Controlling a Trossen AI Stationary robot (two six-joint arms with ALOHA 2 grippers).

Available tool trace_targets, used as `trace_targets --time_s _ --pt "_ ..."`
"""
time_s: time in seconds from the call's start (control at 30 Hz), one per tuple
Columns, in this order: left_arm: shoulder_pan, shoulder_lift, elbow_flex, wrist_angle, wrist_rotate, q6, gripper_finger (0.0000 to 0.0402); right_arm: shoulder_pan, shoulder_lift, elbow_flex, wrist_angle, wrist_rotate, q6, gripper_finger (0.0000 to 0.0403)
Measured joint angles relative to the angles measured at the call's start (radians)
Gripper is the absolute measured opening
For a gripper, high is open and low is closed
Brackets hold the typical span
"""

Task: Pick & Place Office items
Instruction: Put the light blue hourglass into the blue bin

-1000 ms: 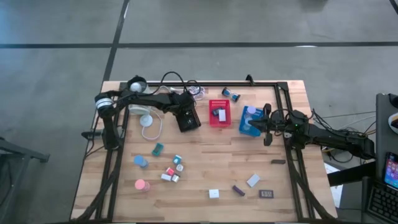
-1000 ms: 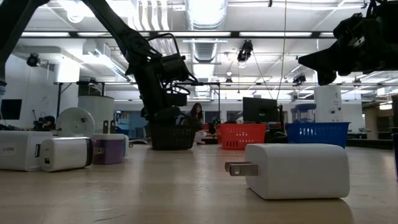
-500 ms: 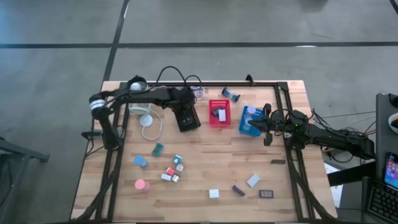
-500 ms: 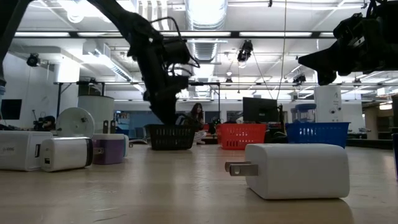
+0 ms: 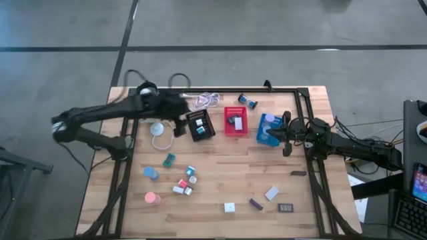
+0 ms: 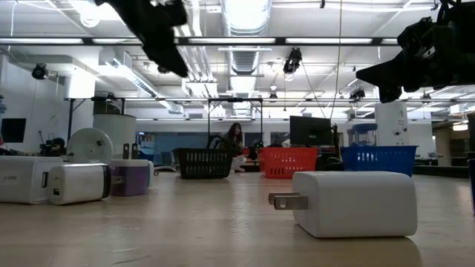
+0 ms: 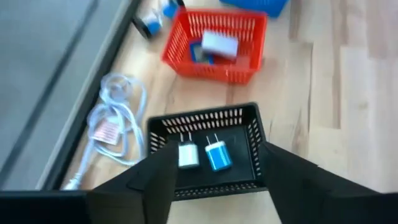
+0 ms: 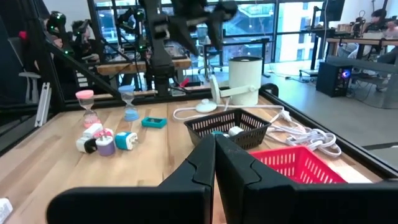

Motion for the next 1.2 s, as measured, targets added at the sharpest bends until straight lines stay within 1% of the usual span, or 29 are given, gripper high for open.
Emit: trace_targets --time_s 0.13,0.33,0.43,0.53,0.63,0.73,0.87,0.93,1.1,1.2 --pt "-0.001 -0.158 -0.066 0.006 -0.004 0.001 0.0174 0.0 0.0 0.0 0.0 0.008 0.002 0.0008" --pt "-0.003 -0.335 -0.181 0.042 -0.002 0.032 0.0081 0.0 0.001 0.0 0.0 0.01 0.0 0.0008" --pt "-0.004 -0.402 -0.252 0.1 0.003 0.045 0.004 0.0 0.001 0.0 0.0 0.01 0.0 0.0008" --pt "-0.004 -0.473 -0.347 0.231 0.082 0.05 0.0009 0.0 0.002 0.0 -0.003 0.01 0.0 0.0008" --pt "-0.005 -0.532 -0.449 0.377 0.14 0.03 0.0009 0.0 0.002 0.0 -0.003 0.01 0.0 0.0008" --pt "-0.005 -0.566 -0.546 0.487 0.195 -0.004 0.0014 0.0 0.004 0.0 -0.003 0.01 -0.003 0.0008" --pt "-0.005 -0.602 -0.675 0.664 0.319 -0.035 0.0005 0.0 0.008 0.0 -0.003 0.034 -0.005 0.0008" --pt "-0.005 -0.626 -0.736 0.754 0.365 -0.038 0.0005 0.0 0.008 0.0 -0.003 0.042 -0.008 0.0008" --pt "-0.003 -0.681 -0.847 0.919 0.346 -0.08 0.0004 0.0 0.01 0.0 -0.002 0.045 -0.009 0.0008" --pt "-0.004 -0.707 -0.887 0.945 0.344 -0.086 0.0004 0.0 0.013 0.0 -0.002 0.045 -0.008 0.0008"
